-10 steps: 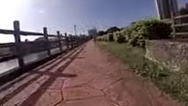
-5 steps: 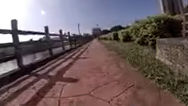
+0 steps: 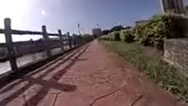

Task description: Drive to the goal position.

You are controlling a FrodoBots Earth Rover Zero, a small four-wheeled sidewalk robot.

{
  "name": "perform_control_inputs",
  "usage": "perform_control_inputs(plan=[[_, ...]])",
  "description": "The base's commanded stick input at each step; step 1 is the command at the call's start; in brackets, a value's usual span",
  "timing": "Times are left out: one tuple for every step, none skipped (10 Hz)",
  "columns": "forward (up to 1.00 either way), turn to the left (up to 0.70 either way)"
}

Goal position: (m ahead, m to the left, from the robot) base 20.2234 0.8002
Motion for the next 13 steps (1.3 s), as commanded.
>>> perform_control_inputs(plan=[[0.50, 0.34], [0.50, 0.00], [0.50, 0.00], [0.50, 0.00], [0.50, 0.00], [0.50, 0.00], [0.50, 0.00], [0.50, 0.00], [0.50, 0.00], [0.50, 0.00], [0.50, 0.00], [0.50, 0.00], [0.50, 0.00]])
